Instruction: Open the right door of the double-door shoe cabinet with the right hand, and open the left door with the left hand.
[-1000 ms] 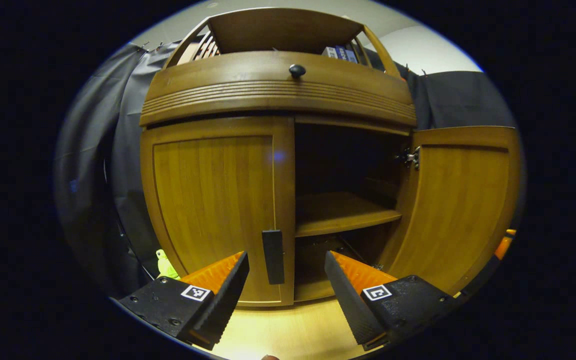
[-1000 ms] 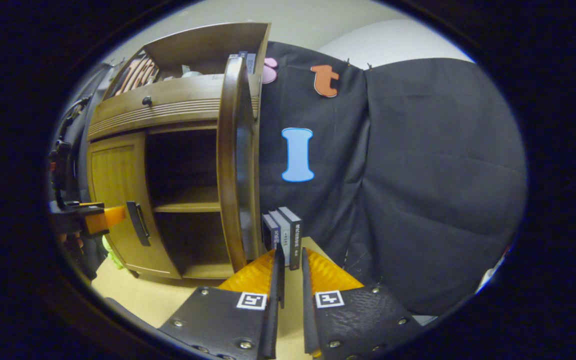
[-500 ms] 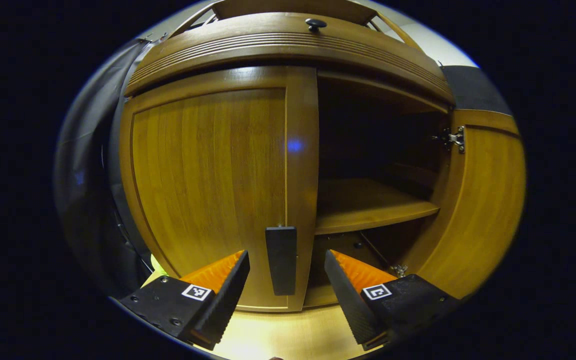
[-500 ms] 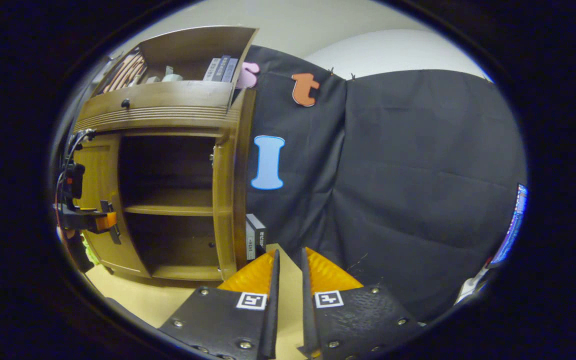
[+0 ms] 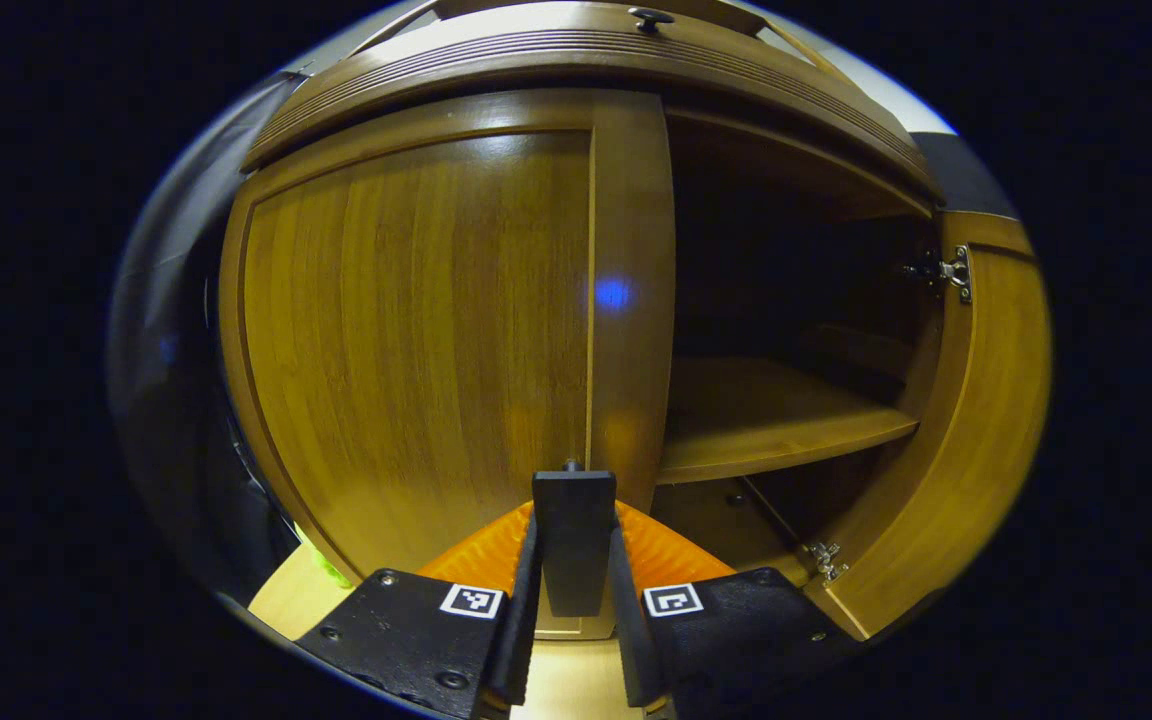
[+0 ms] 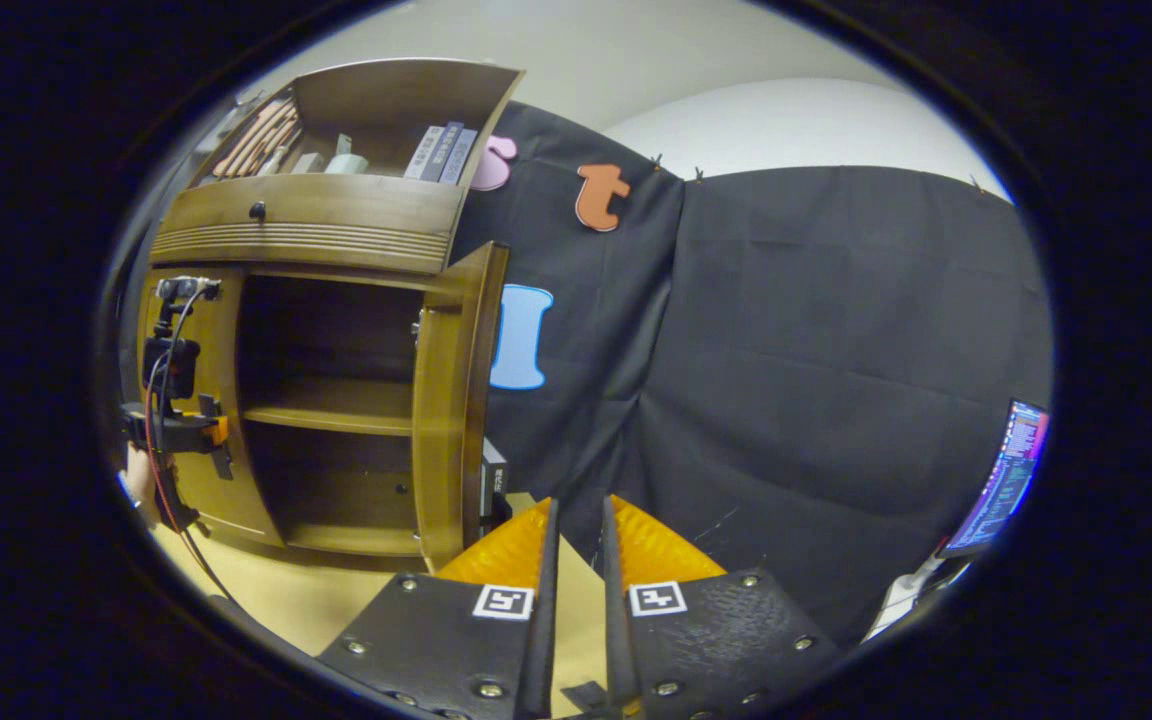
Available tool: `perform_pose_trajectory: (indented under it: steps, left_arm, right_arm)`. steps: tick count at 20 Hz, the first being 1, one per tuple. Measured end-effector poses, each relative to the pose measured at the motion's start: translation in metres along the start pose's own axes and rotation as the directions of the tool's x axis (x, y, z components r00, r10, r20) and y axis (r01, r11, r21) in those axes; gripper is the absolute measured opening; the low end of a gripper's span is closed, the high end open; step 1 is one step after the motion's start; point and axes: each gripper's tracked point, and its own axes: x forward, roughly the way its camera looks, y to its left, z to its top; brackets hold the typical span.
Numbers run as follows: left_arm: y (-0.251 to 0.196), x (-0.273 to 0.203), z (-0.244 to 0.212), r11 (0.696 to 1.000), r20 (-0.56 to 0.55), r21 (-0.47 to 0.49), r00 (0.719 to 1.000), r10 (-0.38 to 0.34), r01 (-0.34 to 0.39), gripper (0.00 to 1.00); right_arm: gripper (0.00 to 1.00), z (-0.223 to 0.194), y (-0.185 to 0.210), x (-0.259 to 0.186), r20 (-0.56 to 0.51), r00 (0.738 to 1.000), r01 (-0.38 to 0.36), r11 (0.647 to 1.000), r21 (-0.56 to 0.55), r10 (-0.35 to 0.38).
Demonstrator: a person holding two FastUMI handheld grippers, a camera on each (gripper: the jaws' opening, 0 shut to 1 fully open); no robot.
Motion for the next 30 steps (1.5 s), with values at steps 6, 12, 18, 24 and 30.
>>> perform_pose_trajectory:
  steps: [6, 12, 18, 24, 30]
  left_arm:
    - [0.002, -0.012, -0.004, 0.999, -0.009, -0.032, 1.000, 0.000, -0.001, 0.33]
    - [0.007, -0.037, -0.008, 0.999, 0.000, -0.031, 1.000, -0.009, 0.009, 0.34]
    - [0.015, -0.064, -0.013, 0.999, 0.002, -0.038, 1.000, -0.017, 0.017, 0.34]
    - [0.024, -0.089, -0.017, 0.999, -0.002, -0.047, 1.000, 0.003, -0.003, 0.36]
    - [0.041, -0.119, -0.024, 0.997, -0.004, -0.067, 1.000, 0.031, -0.031, 0.33]
  right_arm:
    - [0.21, 0.010, 0.006, -0.008, 0.015, 1.000, -0.027, 1.000, 0.003, 0.027]
    - [0.21, 0.009, 0.017, -0.009, 0.022, 0.997, -0.080, 0.997, 0.008, 0.080]
    - [0.21, 0.008, 0.027, -0.015, 0.021, 0.990, -0.141, 0.990, 0.009, 0.141]
    - [0.18, 0.003, 0.044, -0.019, 0.016, 0.980, -0.198, 0.980, 0.009, 0.197]
    - [0.21, 0.002, 0.068, -0.018, 0.013, 0.962, -0.272, 0.962, 0.009, 0.272]
